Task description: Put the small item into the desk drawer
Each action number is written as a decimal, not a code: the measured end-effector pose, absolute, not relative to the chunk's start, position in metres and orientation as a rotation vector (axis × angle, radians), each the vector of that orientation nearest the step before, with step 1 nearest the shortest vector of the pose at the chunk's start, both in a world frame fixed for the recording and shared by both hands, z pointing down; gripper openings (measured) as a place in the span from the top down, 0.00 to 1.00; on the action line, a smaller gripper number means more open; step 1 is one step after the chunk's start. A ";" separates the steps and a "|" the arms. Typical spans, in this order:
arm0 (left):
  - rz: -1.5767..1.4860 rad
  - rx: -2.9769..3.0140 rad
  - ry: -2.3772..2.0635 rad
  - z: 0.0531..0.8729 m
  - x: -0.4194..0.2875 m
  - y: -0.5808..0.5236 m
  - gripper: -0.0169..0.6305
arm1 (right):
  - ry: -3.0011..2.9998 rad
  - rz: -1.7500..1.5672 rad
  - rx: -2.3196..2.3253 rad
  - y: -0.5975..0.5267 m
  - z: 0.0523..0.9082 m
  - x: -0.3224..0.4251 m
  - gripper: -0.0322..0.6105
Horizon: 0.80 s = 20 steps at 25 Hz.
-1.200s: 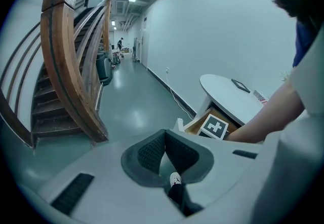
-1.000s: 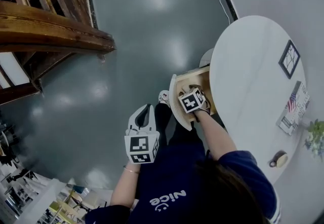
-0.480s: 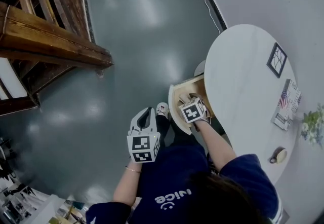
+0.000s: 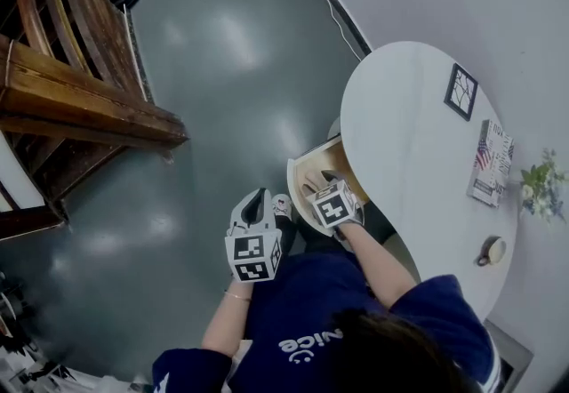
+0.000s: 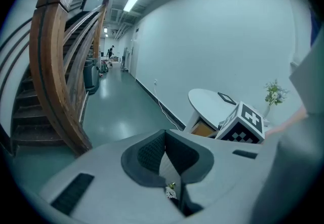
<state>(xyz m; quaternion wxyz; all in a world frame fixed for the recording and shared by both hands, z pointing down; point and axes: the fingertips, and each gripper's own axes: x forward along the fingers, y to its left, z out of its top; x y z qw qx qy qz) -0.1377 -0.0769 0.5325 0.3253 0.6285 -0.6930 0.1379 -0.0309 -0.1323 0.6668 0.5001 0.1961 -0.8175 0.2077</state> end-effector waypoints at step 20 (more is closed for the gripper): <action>0.328 1.907 -1.710 0.498 -0.108 -0.111 0.97 | -2.254 0.560 0.868 -0.147 0.530 -0.016 0.56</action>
